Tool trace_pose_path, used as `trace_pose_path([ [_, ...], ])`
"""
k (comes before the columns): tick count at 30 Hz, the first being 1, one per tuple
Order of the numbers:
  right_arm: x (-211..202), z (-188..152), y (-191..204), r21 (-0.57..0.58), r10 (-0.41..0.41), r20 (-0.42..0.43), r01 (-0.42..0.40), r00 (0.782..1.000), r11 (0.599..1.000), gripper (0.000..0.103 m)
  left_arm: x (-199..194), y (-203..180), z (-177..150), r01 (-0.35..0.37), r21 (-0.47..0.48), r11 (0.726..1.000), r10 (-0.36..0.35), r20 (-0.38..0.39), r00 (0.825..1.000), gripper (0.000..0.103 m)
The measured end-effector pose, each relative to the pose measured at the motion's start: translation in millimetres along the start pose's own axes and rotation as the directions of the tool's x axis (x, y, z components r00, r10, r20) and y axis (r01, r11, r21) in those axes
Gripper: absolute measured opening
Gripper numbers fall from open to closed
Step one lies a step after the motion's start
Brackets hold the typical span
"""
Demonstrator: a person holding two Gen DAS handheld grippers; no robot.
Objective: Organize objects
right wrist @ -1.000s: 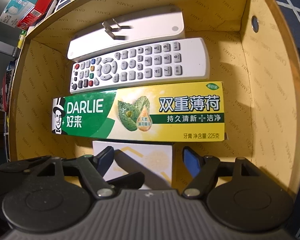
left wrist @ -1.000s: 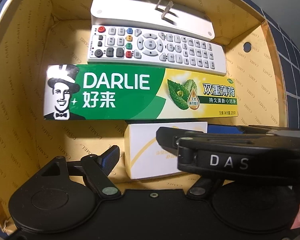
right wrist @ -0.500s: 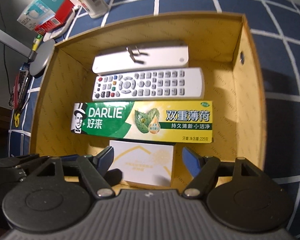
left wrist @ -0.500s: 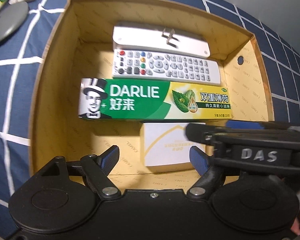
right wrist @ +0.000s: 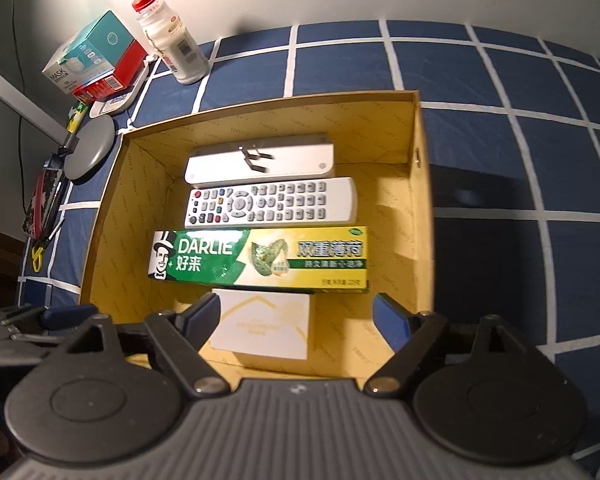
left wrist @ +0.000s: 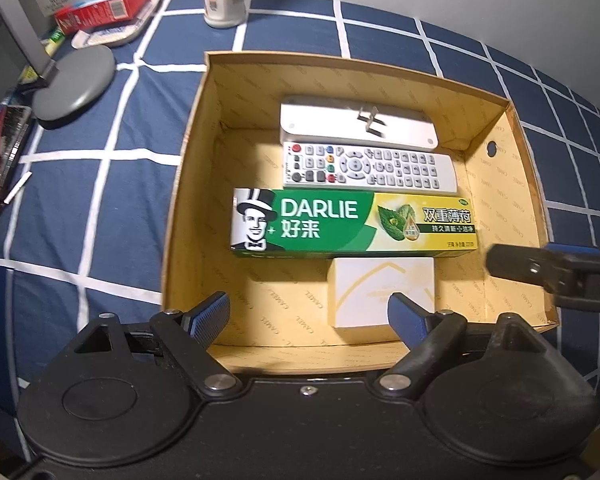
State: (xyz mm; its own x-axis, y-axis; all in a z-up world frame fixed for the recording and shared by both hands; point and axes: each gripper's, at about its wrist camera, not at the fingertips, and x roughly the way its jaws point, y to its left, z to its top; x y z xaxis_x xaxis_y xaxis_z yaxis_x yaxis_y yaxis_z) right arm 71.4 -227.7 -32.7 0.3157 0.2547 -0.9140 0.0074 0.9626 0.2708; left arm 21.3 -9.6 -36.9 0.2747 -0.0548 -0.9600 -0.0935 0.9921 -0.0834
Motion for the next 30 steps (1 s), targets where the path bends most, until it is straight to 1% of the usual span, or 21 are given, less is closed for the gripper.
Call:
trace_pose_path([
  [3,-7.5,-3.7,-3.0,-0.007,-0.010,0.001,0.010,1.000,1.000,0.087,-6.1,-1.6,-1.1,-0.019,0.009,1.000,0.019,0.011,1.000,0.089],
  [5,-12.0,-5.7,-5.0,-0.012,-0.022,0.001,0.022,1.000,1.000,0.089,-11.0,-2.0,-1.1,-0.018,0.013,1.000,0.018,0.028,0.999,0.095],
  [13,-22.0,-11.7,-16.1,-0.002,-0.052,0.001,0.052,0.999,0.999,0.096,-27.2,-5.0,1.7,-0.048,0.029,0.998,0.046,0.065,0.997,0.096],
  [16,-23.2,-13.6,-21.4,0.012,-0.060,-0.004,0.060,0.998,0.998,0.099,-31.4,-7.3,1.7,-0.066,0.039,0.997,0.062,0.077,0.995,0.103],
  [19,-24.3,-16.0,-25.9,0.019,-0.064,-0.004,0.064,0.998,0.998,0.103,-35.4,-8.2,1.4,-0.075,0.043,0.996,0.071,0.088,0.994,0.103],
  [26,-24.9,-19.9,-29.3,0.016,-0.067,-0.017,0.067,0.998,0.998,0.103,-38.0,-9.8,-0.7,-0.107,0.051,0.993,0.102,0.093,0.990,0.103],
  [30,-25.5,-21.4,-27.7,0.010,-0.066,-0.018,0.066,0.998,0.998,0.103,-37.8,-9.5,-2.6,-0.102,0.045,0.994,0.098,0.086,0.991,0.103],
])
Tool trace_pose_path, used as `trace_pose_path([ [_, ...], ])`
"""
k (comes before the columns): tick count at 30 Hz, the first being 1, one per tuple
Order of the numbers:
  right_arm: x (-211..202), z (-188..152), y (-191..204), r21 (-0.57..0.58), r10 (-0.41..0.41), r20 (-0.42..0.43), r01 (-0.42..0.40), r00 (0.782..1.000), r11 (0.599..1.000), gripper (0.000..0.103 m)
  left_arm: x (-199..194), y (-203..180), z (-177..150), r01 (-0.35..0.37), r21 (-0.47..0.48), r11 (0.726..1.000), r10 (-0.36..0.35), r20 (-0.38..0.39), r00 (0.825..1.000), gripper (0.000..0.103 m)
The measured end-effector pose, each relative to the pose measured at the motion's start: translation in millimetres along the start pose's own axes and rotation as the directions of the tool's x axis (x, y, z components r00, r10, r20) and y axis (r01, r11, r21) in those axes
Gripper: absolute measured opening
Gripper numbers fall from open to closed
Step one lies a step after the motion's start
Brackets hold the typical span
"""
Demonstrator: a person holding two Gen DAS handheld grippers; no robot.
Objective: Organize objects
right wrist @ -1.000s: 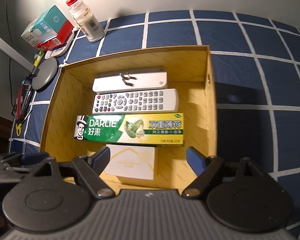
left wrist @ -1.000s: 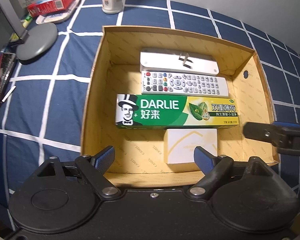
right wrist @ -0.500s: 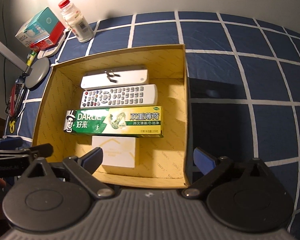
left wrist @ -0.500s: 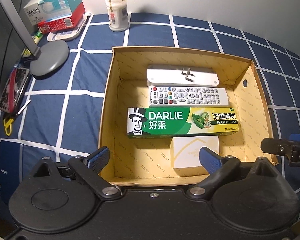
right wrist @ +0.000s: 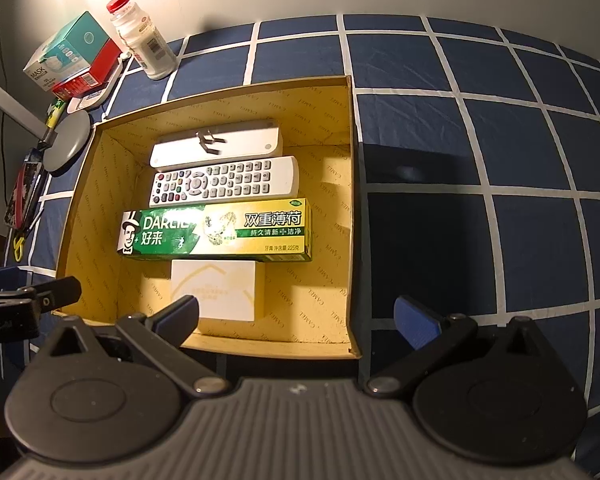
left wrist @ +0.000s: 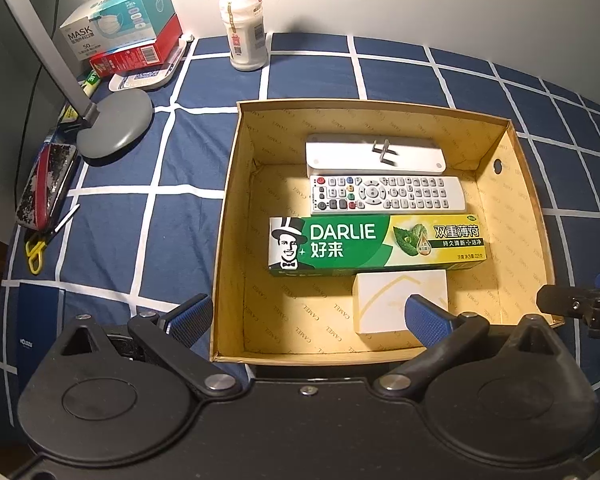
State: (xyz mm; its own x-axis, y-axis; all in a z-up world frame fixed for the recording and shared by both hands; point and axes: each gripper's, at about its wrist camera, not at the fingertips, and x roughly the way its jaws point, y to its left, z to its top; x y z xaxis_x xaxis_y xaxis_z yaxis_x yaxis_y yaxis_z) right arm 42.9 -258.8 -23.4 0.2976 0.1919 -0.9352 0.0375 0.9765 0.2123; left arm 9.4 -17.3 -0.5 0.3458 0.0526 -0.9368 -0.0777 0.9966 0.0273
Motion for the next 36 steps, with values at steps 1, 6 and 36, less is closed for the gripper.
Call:
trace_pose_path([
  [1,-0.1,-0.1,0.4,-0.002,-0.001,-0.001,0.001,1.000,1.000,0.103,0.0,-0.1,-0.4,0.001,0.001,1.000,-0.001,0.000,1.000,0.103],
  [6,-0.4,-0.8,3.5,-0.011,-0.009,-0.002,0.009,1.000,1.000,0.103,0.3,0.1,-1.1,-0.007,0.002,1.000,0.007,-0.003,1.000,0.103],
  [36,1.6,-2.0,6.6,-0.032,-0.019,-0.011,0.019,1.000,0.999,0.103,8.0,3.4,-4.3,-0.011,0.009,1.000,0.011,-0.030,0.999,0.103],
])
